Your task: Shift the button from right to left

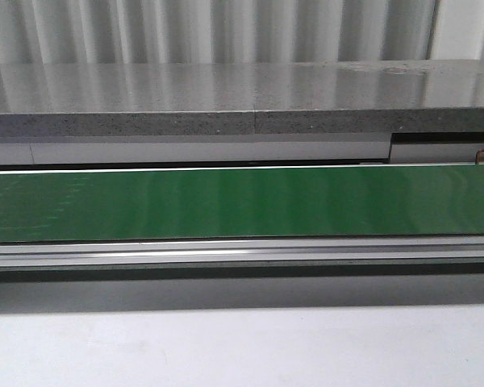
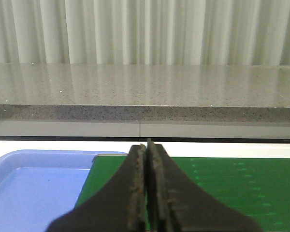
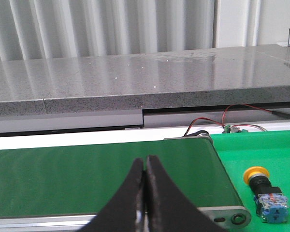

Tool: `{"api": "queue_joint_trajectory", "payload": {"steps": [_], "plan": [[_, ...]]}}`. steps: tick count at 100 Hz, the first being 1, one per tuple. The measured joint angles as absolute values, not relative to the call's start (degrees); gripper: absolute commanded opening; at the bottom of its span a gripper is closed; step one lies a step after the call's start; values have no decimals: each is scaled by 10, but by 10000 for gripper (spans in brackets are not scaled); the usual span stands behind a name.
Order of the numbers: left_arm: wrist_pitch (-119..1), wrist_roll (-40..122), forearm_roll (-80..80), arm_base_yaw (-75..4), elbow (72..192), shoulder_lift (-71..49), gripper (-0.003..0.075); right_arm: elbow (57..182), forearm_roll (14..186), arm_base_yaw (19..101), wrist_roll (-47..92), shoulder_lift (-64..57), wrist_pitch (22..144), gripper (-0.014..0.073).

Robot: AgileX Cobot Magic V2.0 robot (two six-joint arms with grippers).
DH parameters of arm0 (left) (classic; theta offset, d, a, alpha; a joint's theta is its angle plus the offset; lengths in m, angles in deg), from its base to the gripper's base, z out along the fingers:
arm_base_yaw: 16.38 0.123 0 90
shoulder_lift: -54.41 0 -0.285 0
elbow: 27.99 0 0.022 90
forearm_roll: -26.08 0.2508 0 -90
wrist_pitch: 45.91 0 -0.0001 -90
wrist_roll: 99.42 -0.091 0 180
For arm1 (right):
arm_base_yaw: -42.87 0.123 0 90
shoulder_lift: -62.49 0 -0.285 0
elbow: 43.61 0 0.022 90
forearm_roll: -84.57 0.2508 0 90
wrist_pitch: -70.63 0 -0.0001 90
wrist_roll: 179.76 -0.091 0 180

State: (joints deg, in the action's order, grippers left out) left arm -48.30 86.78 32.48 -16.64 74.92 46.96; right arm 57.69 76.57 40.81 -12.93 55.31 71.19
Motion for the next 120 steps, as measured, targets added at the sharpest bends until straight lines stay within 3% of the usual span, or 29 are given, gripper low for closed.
{"api": "queue_joint_trajectory", "payload": {"steps": [85, 105, 120], "plan": [[-483, 868, 325, -166, 749, 470, -20, 594, 766, 408, -129, 553, 692, -67], [-483, 868, 325, -166, 749, 470, -20, 725, 776, 408, -129, 541, 838, -67], [-483, 868, 325, -166, 749, 470, -20, 844, 786, 408, -129, 449, 1003, -67]]}}
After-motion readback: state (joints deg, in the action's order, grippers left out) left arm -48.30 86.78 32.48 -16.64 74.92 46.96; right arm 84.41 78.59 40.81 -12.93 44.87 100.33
